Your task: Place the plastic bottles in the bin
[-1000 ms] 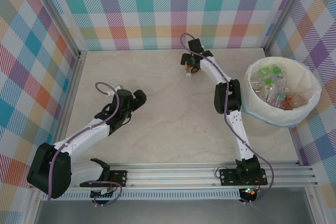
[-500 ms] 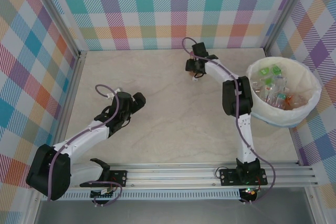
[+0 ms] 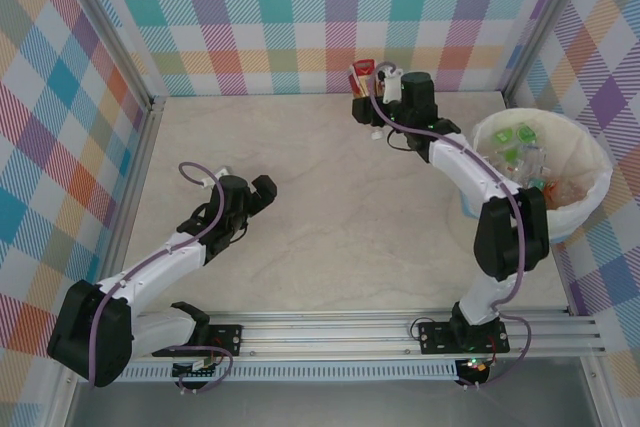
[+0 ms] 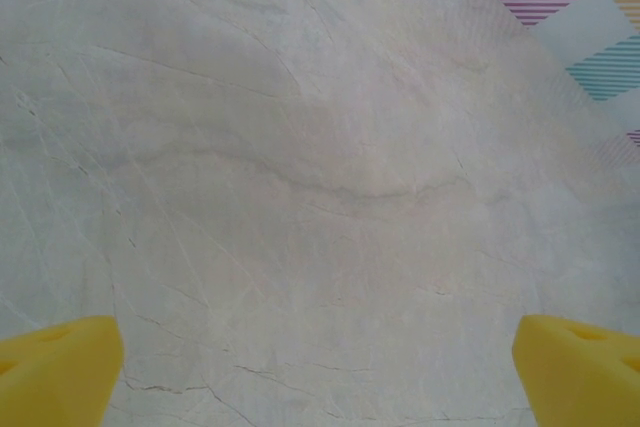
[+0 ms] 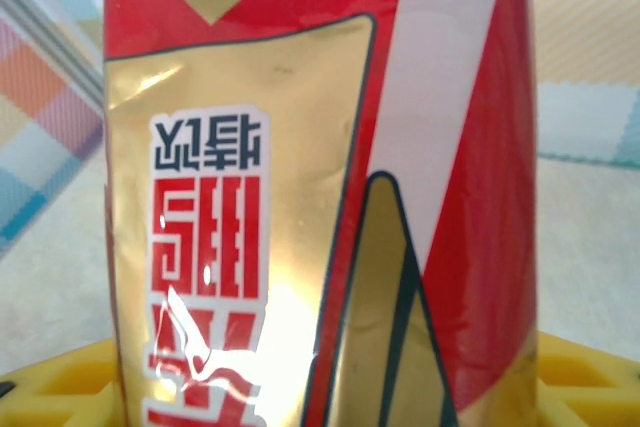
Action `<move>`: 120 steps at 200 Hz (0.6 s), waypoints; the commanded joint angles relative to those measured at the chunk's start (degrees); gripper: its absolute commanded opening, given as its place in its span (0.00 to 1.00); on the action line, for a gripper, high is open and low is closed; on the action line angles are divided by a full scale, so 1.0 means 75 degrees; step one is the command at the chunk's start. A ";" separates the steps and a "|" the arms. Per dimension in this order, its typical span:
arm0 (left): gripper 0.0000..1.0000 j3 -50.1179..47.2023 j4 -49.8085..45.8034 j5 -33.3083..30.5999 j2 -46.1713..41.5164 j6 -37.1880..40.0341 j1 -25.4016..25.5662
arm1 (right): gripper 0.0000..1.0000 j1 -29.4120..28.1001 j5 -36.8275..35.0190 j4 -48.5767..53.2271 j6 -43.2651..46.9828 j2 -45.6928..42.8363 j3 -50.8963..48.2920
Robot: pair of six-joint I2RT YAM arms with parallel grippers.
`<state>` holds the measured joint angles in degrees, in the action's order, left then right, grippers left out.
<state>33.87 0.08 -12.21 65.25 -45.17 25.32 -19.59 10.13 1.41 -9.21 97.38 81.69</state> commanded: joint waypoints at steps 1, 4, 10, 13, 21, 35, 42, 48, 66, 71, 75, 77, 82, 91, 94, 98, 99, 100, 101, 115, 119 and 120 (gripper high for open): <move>1.00 -0.0098 0.0200 0.0142 -0.0164 0.0010 -0.0130 | 0.55 -0.0048 0.0399 -0.0014 0.0532 -0.0823 -0.0151; 1.00 -0.0090 0.0217 0.0153 -0.0158 -0.0001 -0.0130 | 0.55 -0.0048 0.0344 0.0084 0.0557 -0.0922 -0.0157; 1.00 -0.0092 0.0223 0.0183 -0.0155 -0.0010 -0.0130 | 0.55 -0.0040 0.0244 0.0319 0.0598 -0.1120 -0.0169; 1.00 -0.0072 0.0231 0.0190 -0.0147 -0.0002 -0.0130 | 0.55 -0.0041 0.0186 0.0439 0.0616 -0.1221 -0.0169; 1.00 -0.0042 0.0250 0.0222 -0.0128 -0.0002 -0.0130 | 0.56 -0.0034 0.0065 0.0780 0.0681 -0.1482 -0.0169; 1.00 -0.0016 0.0295 0.0255 -0.0085 -0.0023 -0.0130 | 0.58 -0.0002 0.0042 0.1430 0.0864 -0.1943 -0.0169; 1.00 -0.0004 0.0318 0.0274 -0.0049 -0.0023 -0.0130 | 0.59 0.0032 0.0052 0.1720 0.0958 -0.2176 -0.0169; 1.00 0.0006 0.0338 0.0297 -0.0031 -0.0014 -0.0130 | 0.59 0.0072 0.0038 0.1915 0.1023 -0.2363 -0.0186; 1.00 0.0060 0.0388 0.0361 0.0093 -0.0028 -0.0130 | 0.59 0.0266 -0.0140 0.2455 0.1090 -0.2912 -0.0238; 1.00 0.0078 0.0402 0.0396 0.0134 -0.0036 -0.0130 | 0.59 0.0346 -0.0231 0.2610 0.1105 -0.3057 -0.0234; 1.00 0.0098 0.0400 0.0417 0.0171 -0.0047 -0.0130 | 0.59 0.0398 -0.0307 0.2736 0.1120 -0.3163 -0.0239; 1.00 0.0109 0.0406 0.0426 0.0171 -0.0045 -0.0130 | 0.59 0.0430 -0.0349 0.2793 0.1128 -0.3231 -0.0240; 1.00 0.0131 0.0414 0.0466 0.0220 -0.0046 -0.0130 | 0.59 0.0516 -0.0467 0.2914 0.1171 -0.3372 -0.0261; 1.00 0.0199 0.0385 0.0532 0.0311 -0.0048 -0.0130 | 0.59 0.0671 -0.0618 0.3106 0.1242 -0.3654 -0.0318; 1.00 0.0234 0.0353 0.0552 0.0329 -0.0051 -0.0130 | 0.59 0.0732 -0.0648 0.3164 0.1273 -0.3741 -0.0339; 1.00 0.0286 0.0301 0.0572 0.0372 -0.0055 -0.0133 | 0.59 0.0805 -0.0700 0.3242 0.1320 -0.3875 -0.0365; 1.00 0.0299 0.0280 0.0578 0.0389 -0.0057 -0.0132 | 0.59 0.0830 -0.0715 0.3267 0.1333 -0.3894 -0.0367; 1.00 0.0312 0.0264 0.0581 0.0403 -0.0053 -0.0131 | 0.59 0.0848 -0.0728 0.3303 0.1345 -0.3934 -0.0373; 1.00 0.0330 0.0244 0.0583 0.0410 -0.0050 -0.0136 | 0.59 0.0869 -0.0747 0.3327 0.1351 -0.3965 -0.0377; 1.00 0.0555 -0.0026 0.0647 0.0578 -0.0079 -0.0142 | 0.59 0.1181 -0.0990 0.3685 0.1430 -0.4325 -0.0377; 1.00 0.0599 -0.0071 0.0660 0.0613 -0.0089 -0.0142 | 0.59 0.1263 -0.1070 0.3812 0.1475 -0.4420 -0.0369; 1.00 0.0614 -0.0087 0.0664 0.0632 -0.0092 -0.0142 | 0.59 0.1282 -0.1088 0.3845 0.1486 -0.4448 -0.0363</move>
<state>34.92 1.26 -8.69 68.27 -45.43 25.28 -12.95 6.02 23.16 -0.78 68.14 79.42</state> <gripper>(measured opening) 0.999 0.628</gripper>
